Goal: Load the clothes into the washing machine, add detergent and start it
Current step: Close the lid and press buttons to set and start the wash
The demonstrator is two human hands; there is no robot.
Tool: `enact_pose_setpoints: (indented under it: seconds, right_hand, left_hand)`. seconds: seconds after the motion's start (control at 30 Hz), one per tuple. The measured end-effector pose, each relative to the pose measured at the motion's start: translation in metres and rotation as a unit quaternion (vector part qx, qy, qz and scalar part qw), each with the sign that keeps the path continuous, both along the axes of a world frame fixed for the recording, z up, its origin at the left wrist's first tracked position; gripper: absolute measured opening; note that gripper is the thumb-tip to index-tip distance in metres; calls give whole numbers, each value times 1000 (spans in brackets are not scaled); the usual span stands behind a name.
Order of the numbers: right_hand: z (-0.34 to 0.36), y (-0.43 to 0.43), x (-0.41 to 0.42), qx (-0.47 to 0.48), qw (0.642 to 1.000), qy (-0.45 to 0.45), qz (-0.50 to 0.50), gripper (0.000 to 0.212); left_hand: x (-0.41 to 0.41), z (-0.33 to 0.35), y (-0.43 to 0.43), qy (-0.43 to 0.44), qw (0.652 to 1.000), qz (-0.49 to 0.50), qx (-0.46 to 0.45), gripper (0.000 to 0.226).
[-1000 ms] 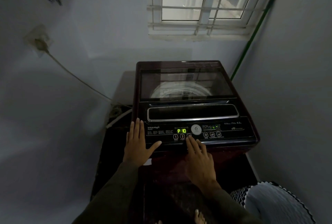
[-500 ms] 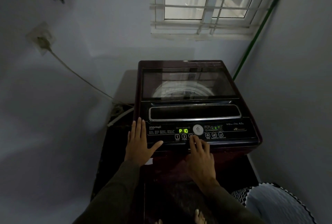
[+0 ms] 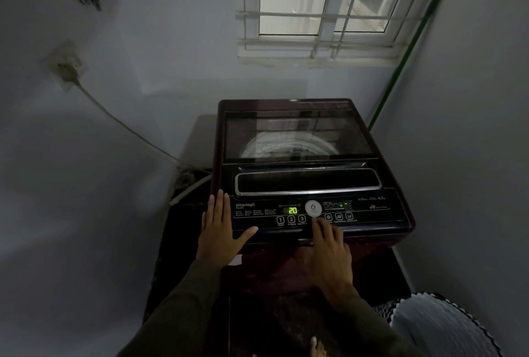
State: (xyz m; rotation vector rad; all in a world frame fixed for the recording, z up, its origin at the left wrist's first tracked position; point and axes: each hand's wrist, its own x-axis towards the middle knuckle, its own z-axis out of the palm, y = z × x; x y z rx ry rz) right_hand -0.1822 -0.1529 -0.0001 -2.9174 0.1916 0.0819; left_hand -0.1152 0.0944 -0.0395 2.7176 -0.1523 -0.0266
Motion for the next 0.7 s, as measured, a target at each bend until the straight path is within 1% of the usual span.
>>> enact_pose_setpoints:
  seconds: [0.1,0.27,0.53,0.7]
  right_hand:
    - [-3,-18,-1,-16,1000,-6,-19,78]
    - [-3,-35,-2,-25,999,9,-28,79]
    - [-6,-32,-1,-3,999,39,-31,85]
    - [-11,-32,-4,6,999,25,-35,86]
  left_hand:
    - [0,1,0,5,1000,-1,8,117]
    - [-1,1,0,6,1000,0,7,117]
    - [-1,1,-1,8,1000,3,11,117]
    - [-1,3,-2,1,1000,3,13,117]
